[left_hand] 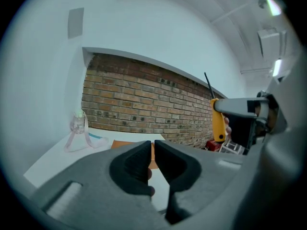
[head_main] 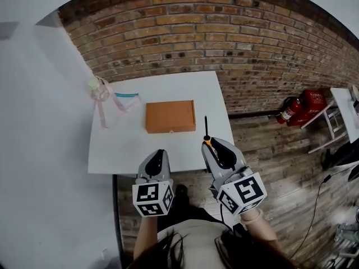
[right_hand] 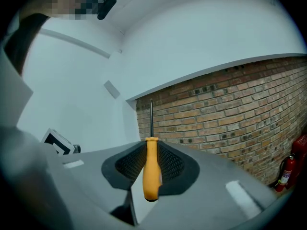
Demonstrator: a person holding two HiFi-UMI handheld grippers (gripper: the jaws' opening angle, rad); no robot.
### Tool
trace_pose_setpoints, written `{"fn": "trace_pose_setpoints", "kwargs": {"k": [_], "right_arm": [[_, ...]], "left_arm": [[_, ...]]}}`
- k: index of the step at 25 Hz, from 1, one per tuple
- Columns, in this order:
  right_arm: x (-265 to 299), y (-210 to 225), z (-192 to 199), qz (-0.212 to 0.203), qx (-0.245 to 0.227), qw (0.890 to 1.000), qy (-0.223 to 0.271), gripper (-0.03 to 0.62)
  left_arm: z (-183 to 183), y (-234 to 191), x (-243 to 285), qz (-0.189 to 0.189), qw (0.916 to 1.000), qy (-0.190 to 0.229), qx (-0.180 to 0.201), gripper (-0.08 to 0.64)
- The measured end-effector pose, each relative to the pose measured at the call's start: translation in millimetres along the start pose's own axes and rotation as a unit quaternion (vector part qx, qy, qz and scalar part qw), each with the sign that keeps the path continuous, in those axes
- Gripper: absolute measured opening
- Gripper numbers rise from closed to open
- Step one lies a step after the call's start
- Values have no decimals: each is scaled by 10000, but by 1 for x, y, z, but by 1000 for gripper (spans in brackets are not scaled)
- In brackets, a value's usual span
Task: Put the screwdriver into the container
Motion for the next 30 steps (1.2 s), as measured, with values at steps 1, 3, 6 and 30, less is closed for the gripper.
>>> {"fn": "trace_pose_setpoints", "kwargs": {"k": [1, 3, 6, 30], "right_arm": [[5, 1, 0, 16, -3, 10000, -17, 75], [15, 2, -1, 42, -12, 10000, -46, 75], [29, 3, -3, 85, -47, 9999, -89, 75], [88, 0, -6, 645, -161, 9965, -503, 75]], "left_arm": [[-1, -3, 5, 9, 10000, -31, -15, 21], [-4, -10, 14, 25, 10000, -88, -34, 21], [-8, -20, 27, 69, 9998, -178, -47, 21], [16, -80, 100, 319, 9919, -1187, -311, 52]]}}
Point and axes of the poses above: the fingertips, and each gripper's own axes: x forward along the fingers, y to its right, z out of its underside, the point moved 10 cm from there along -x, backward along the fingers, and after that the axes turned 13 degrees about -x, right-handed, at the moved point
